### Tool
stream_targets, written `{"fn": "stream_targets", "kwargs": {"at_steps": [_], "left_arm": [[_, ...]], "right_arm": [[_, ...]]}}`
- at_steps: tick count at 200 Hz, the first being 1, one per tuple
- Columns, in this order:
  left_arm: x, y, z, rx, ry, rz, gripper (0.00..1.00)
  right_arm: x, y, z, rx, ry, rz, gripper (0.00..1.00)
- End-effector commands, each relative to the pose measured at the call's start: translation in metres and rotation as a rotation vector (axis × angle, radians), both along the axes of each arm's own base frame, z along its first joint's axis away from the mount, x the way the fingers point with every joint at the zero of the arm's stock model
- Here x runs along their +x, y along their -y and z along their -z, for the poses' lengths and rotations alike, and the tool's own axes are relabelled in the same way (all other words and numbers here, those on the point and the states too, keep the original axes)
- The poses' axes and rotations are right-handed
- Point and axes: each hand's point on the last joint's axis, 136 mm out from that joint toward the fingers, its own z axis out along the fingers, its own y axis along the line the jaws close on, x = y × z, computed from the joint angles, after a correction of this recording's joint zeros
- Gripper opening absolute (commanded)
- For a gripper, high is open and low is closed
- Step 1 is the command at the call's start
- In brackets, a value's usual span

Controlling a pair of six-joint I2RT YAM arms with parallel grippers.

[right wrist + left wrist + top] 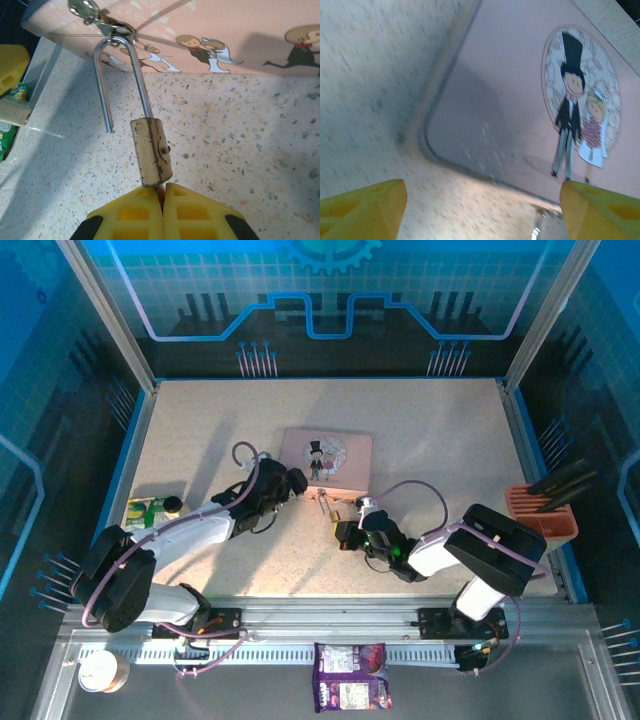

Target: Unlock the padlock with the key

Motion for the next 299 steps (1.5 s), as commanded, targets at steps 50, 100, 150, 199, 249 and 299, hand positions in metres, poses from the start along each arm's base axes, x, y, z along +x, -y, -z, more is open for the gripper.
{"fn": "stream_targets", "kwargs": {"at_steps": [50, 100, 150, 199, 249, 299], "left_arm": [[0.056, -0.005, -0.014, 0.130, 0.089, 0.207, 0.84], [0.057, 0.010, 0.015, 0.104, -0.003, 0.248, 0.78], [0.035, 0.017, 0.045, 0.127, -0.079, 0.221, 0.77], [0.007, 0.035, 0.057, 0.098, -0.097, 0.219, 0.72], [-0.005, 0.050, 0.057, 0.100, -0.099, 0.240, 0.72], [-0.006, 0.064, 0.054, 0.094, -0.092, 0.258, 0.73]], "right_arm": [[0.019, -0.002, -0.003, 0.061, -0.004, 0.176, 0.00], [0.030, -0.003, -0.009, 0.052, -0.003, 0.225, 0.00], [0.033, -0.005, -0.011, 0.134, -0.039, 0.276, 0.00], [0.032, -0.007, -0.016, 0.153, -0.039, 0.301, 0.00], [0.045, 0.006, -0.018, 0.172, -0.030, 0.352, 0.00], [0.062, 0.015, -0.025, 0.200, -0.015, 0.411, 0.00]]}}
